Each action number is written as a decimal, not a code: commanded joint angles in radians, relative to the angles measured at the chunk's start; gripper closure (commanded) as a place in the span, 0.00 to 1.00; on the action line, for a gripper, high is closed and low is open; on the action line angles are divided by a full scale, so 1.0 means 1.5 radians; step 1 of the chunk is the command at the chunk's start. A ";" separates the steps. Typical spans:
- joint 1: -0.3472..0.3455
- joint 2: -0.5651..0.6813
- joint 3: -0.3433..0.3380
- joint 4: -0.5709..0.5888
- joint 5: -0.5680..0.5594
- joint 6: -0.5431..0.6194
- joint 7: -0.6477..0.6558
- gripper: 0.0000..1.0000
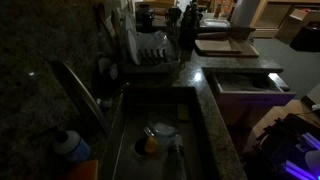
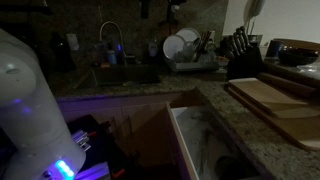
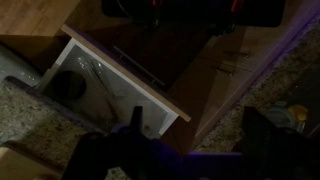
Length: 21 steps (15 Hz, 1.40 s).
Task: Pick up the yellow sponge from the sink
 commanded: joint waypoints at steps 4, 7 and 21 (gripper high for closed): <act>0.057 0.058 0.051 0.021 0.020 0.002 -0.051 0.00; 0.109 0.108 0.110 0.050 0.034 -0.008 -0.058 0.00; 0.173 0.235 0.195 0.120 0.003 0.024 -0.204 0.00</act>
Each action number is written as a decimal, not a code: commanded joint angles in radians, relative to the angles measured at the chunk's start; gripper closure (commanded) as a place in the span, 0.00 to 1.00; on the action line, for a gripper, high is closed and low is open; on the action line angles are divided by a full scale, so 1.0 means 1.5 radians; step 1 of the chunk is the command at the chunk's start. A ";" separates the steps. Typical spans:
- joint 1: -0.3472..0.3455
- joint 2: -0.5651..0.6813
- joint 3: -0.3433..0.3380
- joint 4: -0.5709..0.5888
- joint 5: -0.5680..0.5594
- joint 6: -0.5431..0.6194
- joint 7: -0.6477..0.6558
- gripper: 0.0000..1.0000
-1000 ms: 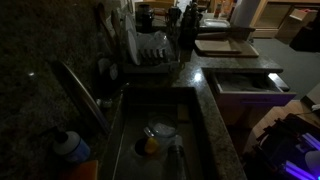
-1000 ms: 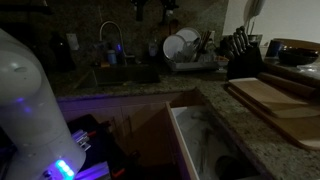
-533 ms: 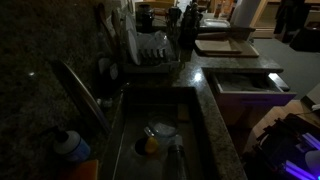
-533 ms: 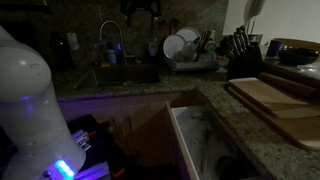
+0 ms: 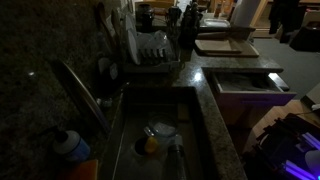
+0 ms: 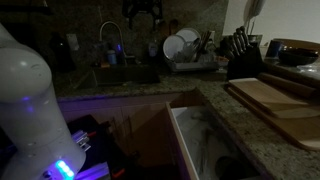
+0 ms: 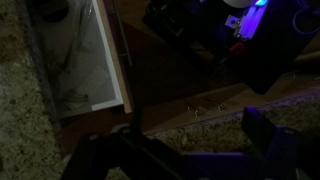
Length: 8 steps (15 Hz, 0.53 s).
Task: Pick up the yellow sponge from the sink
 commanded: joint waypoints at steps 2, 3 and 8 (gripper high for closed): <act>0.034 0.089 0.042 0.061 0.019 0.037 -0.092 0.00; 0.040 0.112 0.060 0.076 0.005 0.031 -0.100 0.00; 0.040 0.177 0.102 0.116 -0.037 0.091 -0.181 0.00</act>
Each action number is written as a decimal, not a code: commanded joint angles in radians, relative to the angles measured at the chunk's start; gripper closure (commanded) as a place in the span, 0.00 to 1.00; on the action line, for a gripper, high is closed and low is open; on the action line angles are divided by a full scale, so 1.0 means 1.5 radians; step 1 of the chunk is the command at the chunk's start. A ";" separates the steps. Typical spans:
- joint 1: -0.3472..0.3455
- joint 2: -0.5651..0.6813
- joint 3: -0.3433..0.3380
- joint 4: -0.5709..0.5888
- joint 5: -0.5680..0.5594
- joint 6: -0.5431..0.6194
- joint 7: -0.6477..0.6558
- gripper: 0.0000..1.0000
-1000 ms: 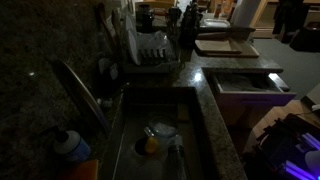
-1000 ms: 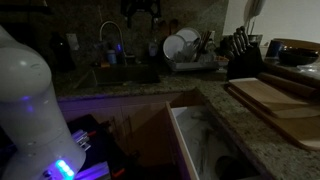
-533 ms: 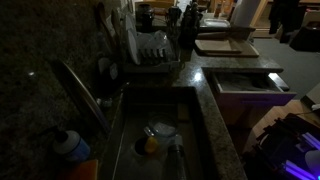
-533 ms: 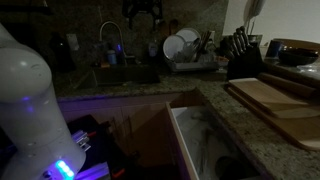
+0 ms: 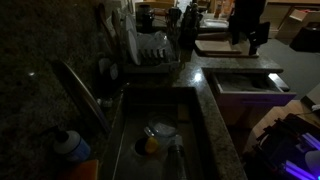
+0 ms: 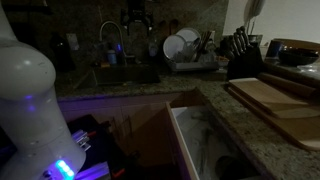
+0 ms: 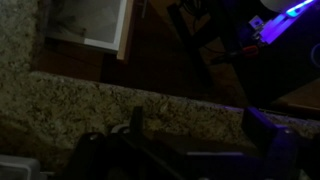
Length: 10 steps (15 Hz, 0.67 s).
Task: Pick up the yellow sponge from the sink
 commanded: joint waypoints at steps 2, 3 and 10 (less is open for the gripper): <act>-0.028 0.024 -0.007 -0.004 0.038 0.110 -0.063 0.00; -0.036 0.016 -0.015 -0.023 0.077 0.156 -0.060 0.00; -0.059 0.006 -0.027 -0.057 0.199 0.227 -0.080 0.00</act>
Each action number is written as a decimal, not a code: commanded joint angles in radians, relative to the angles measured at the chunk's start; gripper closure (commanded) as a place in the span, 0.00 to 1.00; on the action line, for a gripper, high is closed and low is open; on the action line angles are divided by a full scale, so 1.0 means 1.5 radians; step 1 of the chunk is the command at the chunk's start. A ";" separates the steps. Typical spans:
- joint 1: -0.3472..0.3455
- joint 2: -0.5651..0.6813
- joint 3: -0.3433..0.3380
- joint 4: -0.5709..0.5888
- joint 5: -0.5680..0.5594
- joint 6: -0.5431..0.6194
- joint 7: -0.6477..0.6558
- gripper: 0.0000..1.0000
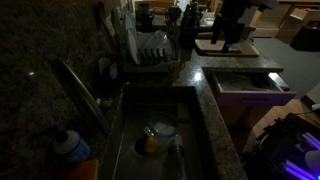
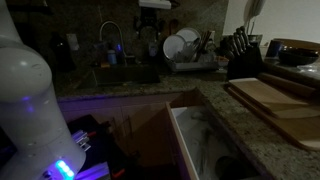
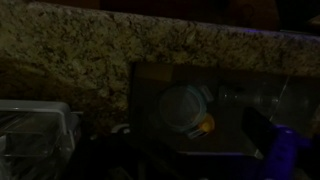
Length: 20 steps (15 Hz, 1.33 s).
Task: Pick up the yellow sponge from the sink
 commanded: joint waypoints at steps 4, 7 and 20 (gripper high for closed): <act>-0.010 0.004 0.009 0.003 -0.009 -0.015 0.022 0.00; -0.003 0.038 0.020 0.030 -0.033 0.010 0.073 0.00; 0.006 0.121 0.065 0.083 -0.078 0.054 0.127 0.00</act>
